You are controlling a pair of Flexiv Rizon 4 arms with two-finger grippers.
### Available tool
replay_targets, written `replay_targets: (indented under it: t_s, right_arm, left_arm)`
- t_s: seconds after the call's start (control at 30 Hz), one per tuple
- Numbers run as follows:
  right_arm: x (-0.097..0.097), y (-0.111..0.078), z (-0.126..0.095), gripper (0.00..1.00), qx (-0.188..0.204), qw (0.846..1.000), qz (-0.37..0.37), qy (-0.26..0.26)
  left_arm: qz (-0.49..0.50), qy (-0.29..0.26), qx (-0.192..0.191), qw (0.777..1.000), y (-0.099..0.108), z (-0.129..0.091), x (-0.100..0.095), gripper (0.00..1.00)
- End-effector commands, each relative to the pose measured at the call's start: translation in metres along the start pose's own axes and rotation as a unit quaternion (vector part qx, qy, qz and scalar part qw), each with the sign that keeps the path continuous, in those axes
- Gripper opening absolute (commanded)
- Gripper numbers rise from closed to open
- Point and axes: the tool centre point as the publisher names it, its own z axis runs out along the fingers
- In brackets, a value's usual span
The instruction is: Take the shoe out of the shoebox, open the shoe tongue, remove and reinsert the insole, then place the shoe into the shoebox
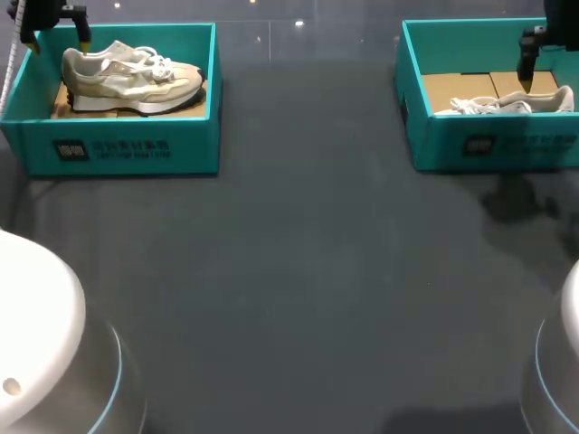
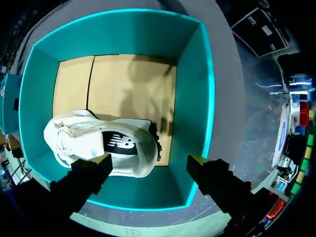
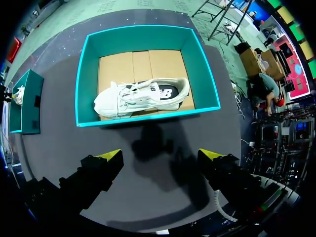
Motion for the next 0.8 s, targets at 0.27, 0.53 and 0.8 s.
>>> replay_targets:
  t_s: [0.27,0.53,0.8]
  right_arm:
    - [0.000,0.000,0.000,1.00,0.000,1.000,0.000,-0.001]
    - [0.000,0.000,0.000,1.00,0.000,1.000,0.000,-0.001]
    - [0.000,0.000,0.000,1.00,0.000,1.000,0.000,-0.001]
  left_arm:
    - [0.011,0.004,0.023,1.000,0.009,0.026,-0.001,0.85]
    - [0.010,0.009,0.031,0.999,0.013,0.041,0.000,0.82]
    - [0.009,0.010,0.045,0.999,0.014,0.055,-0.001,0.73]
